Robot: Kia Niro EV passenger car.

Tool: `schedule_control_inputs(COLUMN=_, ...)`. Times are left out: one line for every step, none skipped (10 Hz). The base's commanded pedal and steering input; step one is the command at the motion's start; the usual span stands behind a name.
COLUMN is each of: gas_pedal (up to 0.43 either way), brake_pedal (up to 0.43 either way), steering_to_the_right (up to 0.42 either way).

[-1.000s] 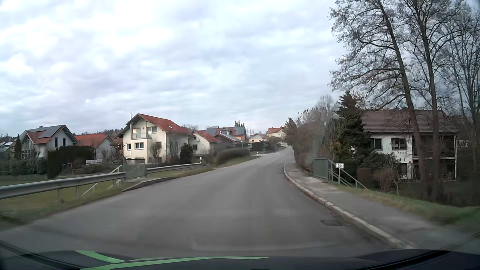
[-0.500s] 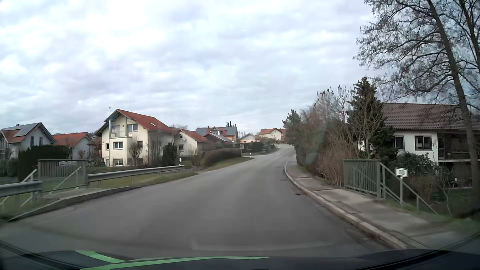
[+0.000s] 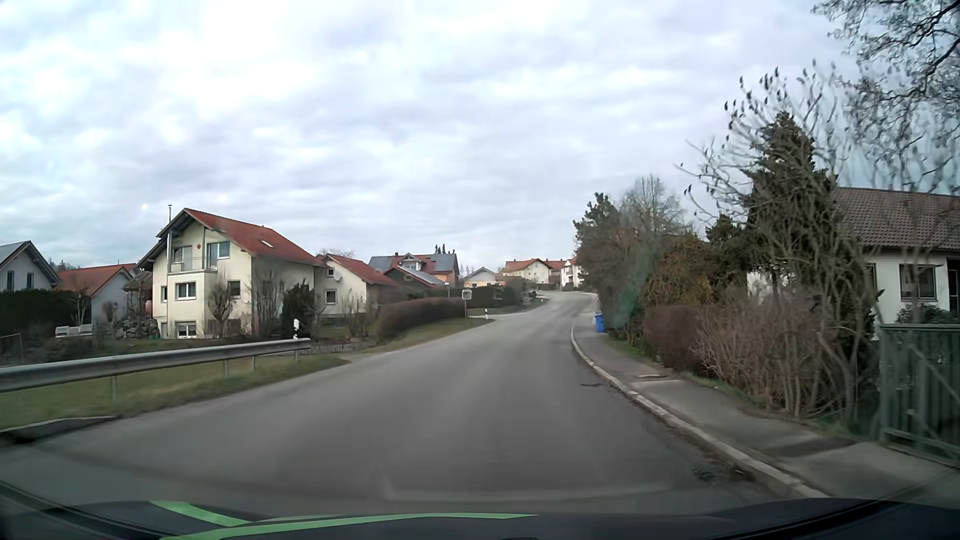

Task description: Follow the waypoints while adhering to traffic rules and regulations

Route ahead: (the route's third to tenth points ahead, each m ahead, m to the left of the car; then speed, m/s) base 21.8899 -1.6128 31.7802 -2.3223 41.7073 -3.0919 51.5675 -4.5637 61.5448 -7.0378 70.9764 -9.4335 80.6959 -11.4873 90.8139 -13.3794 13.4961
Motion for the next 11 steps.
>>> schedule_control_inputs(gas_pedal=0.138, brake_pedal=0.0, steering_to_the_right=0.02)
schedule_control_inputs(gas_pedal=0.138, brake_pedal=0.0, steering_to_the_right=0.02)
schedule_control_inputs(gas_pedal=0.138, brake_pedal=0.0, steering_to_the_right=0.02)
schedule_control_inputs(gas_pedal=0.169, brake_pedal=0.0, steering_to_the_right=0.02)
schedule_control_inputs(gas_pedal=0.169, brake_pedal=0.0, steering_to_the_right=0.02)
schedule_control_inputs(gas_pedal=0.169, brake_pedal=0.0, steering_to_the_right=0.02)
schedule_control_inputs(gas_pedal=0.169, brake_pedal=0.0, steering_to_the_right=0.02)
schedule_control_inputs(gas_pedal=0.169, brake_pedal=0.0, steering_to_the_right=0.021)
schedule_control_inputs(gas_pedal=0.169, brake_pedal=0.0, steering_to_the_right=0.021)
schedule_control_inputs(gas_pedal=0.169, brake_pedal=0.0, steering_to_the_right=0.023)
schedule_control_inputs(gas_pedal=0.169, brake_pedal=0.0, steering_to_the_right=0.024)
